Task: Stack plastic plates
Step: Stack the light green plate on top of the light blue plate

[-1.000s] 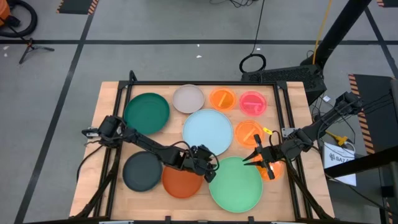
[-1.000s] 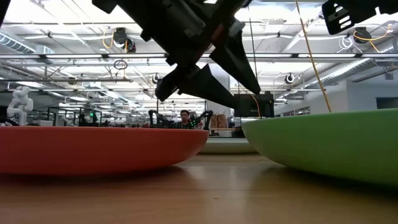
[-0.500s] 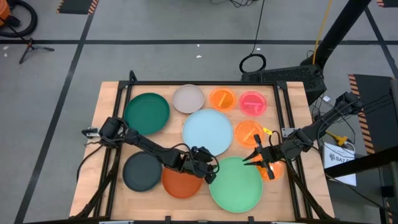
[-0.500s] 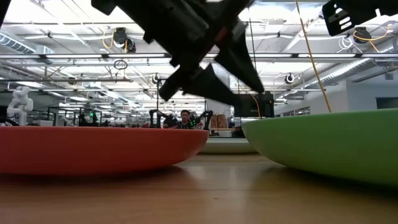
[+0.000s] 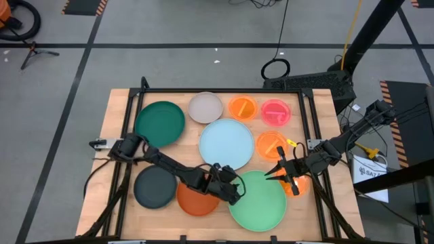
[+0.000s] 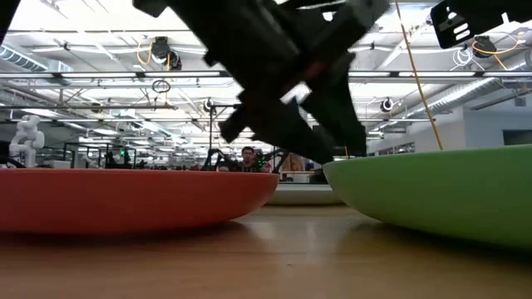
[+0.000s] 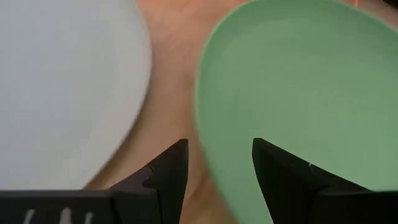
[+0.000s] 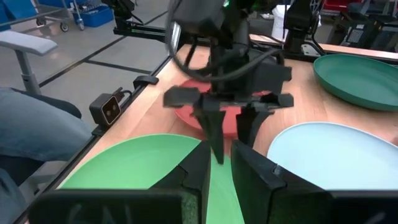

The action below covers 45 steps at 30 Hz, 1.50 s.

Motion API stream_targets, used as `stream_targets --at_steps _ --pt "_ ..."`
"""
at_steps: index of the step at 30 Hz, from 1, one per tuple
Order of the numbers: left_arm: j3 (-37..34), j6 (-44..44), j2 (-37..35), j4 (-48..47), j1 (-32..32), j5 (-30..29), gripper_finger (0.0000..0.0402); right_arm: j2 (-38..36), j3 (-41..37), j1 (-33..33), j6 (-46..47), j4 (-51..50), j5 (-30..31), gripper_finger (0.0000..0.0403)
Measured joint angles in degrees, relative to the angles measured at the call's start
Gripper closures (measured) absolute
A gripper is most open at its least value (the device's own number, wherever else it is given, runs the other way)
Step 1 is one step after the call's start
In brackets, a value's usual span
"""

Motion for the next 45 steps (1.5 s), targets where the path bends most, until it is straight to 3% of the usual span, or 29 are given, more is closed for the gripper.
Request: stream_targets --at_steps 6,11,45 --pt "6.0 0.2 2.5 -9.4 0.0 -0.5 0.0218 0.0 0.0 0.0 0.1 -0.1 0.1 0.0346" --pt "7.2 -0.6 3.2 -11.4 0.2 -2.0 0.0218 0.0 0.0 0.1 0.1 -0.5 0.1 0.0346" --pt "7.3 -3.7 5.4 -11.5 -0.9 -2.8 0.0218 0.0 0.0 0.1 0.4 -0.5 0.1 0.0346"
